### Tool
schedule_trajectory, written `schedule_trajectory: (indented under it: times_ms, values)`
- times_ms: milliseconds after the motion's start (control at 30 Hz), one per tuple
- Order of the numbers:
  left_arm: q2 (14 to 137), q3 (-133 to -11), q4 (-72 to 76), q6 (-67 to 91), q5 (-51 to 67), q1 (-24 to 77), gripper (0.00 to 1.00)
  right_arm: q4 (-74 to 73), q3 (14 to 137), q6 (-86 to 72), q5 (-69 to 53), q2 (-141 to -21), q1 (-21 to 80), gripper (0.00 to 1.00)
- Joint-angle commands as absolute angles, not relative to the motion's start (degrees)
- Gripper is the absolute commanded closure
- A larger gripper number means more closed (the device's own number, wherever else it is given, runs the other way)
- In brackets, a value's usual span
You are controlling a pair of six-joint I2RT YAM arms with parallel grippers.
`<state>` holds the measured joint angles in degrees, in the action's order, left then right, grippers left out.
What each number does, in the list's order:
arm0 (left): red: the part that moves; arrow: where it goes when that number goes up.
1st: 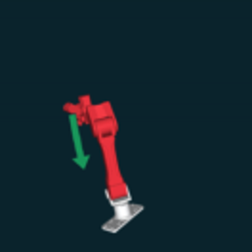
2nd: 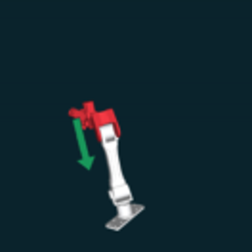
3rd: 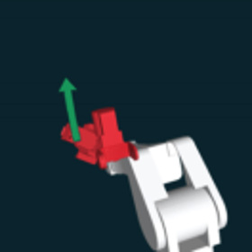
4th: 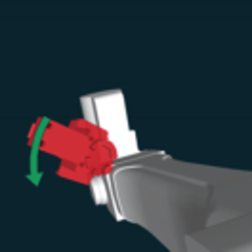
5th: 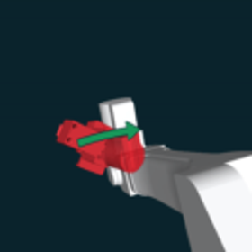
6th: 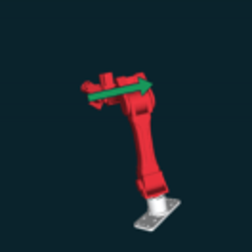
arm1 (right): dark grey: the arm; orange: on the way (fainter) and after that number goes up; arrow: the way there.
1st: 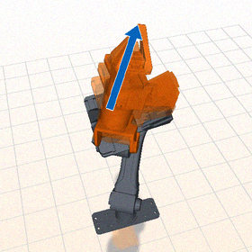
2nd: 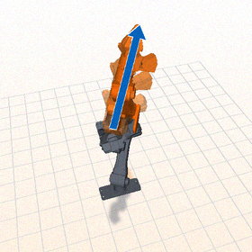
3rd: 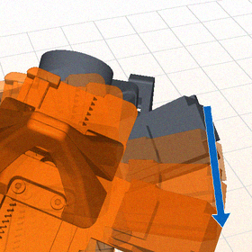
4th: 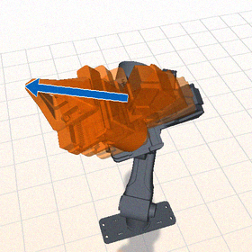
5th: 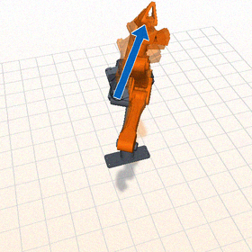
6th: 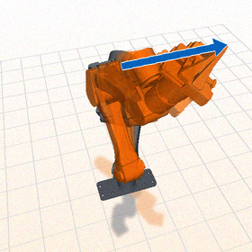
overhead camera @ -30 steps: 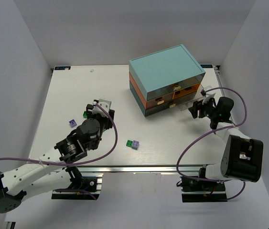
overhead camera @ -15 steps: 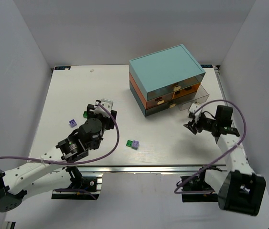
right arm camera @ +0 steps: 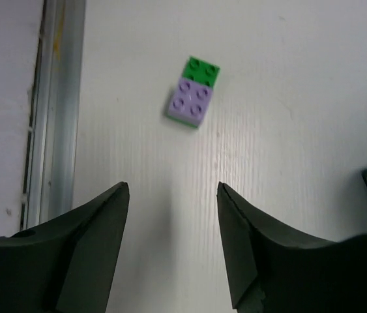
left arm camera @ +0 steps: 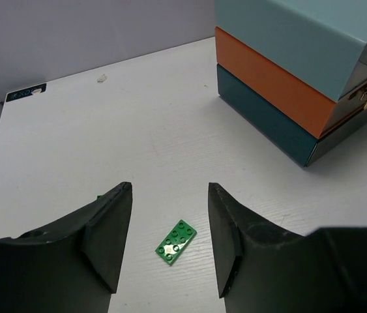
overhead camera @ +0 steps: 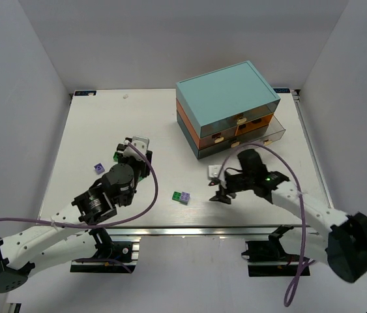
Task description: Sort the legos into containers by color
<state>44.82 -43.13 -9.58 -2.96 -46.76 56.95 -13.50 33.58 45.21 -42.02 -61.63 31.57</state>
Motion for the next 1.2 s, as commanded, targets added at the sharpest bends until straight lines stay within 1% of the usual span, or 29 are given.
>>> schedule_trajectory:
  times_ms: [0, 33, 67, 100, 133, 167, 233, 300, 400, 833, 867, 967, 1067, 1100, 1133, 1167]
  values:
    - [42.45, -42.01, -7.74, -4.04, -49.13, 56.95, 0.40, -8.70, 40.68, 32.91, -30.70, -68.45, 40.32, 0.37]
    - [41.76, -41.92, -7.65, -4.48, -49.57, 56.95, 0.39, -8.61, 42.00, 31.57, -28.85, -72.38, 44.08, 0.34]
    - [41.31, -41.58, -7.30, -4.57, -50.09, 56.95, 0.38, -8.35, 44.62, 30.16, -27.00, -74.25, 45.51, 0.32]
    - [41.13, -41.49, -7.03, -4.66, -51.58, 56.95, 0.38, -8.44, 45.95, 28.49, -24.20, -75.92, 46.40, 0.30]
    - [40.70, -41.40, -6.94, -4.66, -52.29, 56.95, 0.38, -8.70, 47.10, 28.13, -22.87, -77.68, 47.80, 0.25]
    - [40.17, -41.22, -6.77, -4.92, -52.90, 56.95, 0.38, -8.61, 49.11, 27.60, -22.07, -80.39, 48.86, 0.22]
    - [39.64, -40.87, -6.07, -5.36, -53.88, 56.95, 0.37, -8.96, 50.97, 26.02, -18.82, -84.00, 50.62, 0.17]
    - [39.11, -40.61, -5.54, -5.45, -53.88, 56.95, 0.37, -9.67, 53.86, 24.88, -15.32, -86.38, 52.28, 0.14]
    - [39.29, -40.69, -5.62, -5.62, -53.88, 56.95, 0.37, -10.81, 56.33, 24.00, -11.96, -89.91, 53.69, 0.15]
    - [39.38, -40.87, -6.06, -5.62, -53.09, 56.95, 0.36, -11.25, 57.30, 24.26, -10.55, -95.18, 56.08, 0.20]
    - [39.38, -40.87, -6.06, -5.62, -53.09, 56.95, 0.37, -11.16, 57.39, 24.17, -10.63, -95.45, 56.25, 0.21]
    - [39.55, -40.87, -6.06, -5.54, -53.00, 56.95, 0.37, -11.34, 57.39, 24.26, -10.63, -96.24, 56.42, 0.28]
    - [39.81, -40.87, -6.06, -5.45, -52.82, 56.95, 0.37, -11.86, 57.48, 24.52, -11.25, -97.03, 56.25, 0.44]
    - [39.81, -40.87, -5.98, -5.36, -52.82, 56.95, 0.37, -12.04, 57.65, 24.61, -11.42, -97.29, 56.25, 0.53]
    - [39.99, -40.78, -6.06, -5.45, -52.65, 56.95, 0.37, -12.39, 57.83, 24.70, -11.86, -97.38, 56.34, 0.57]
    - [40.08, -40.78, -6.06, -5.36, -52.65, 56.95, 0.36, -12.65, 58.01, 24.78, -12.13, -97.47, 56.16, 0.64]
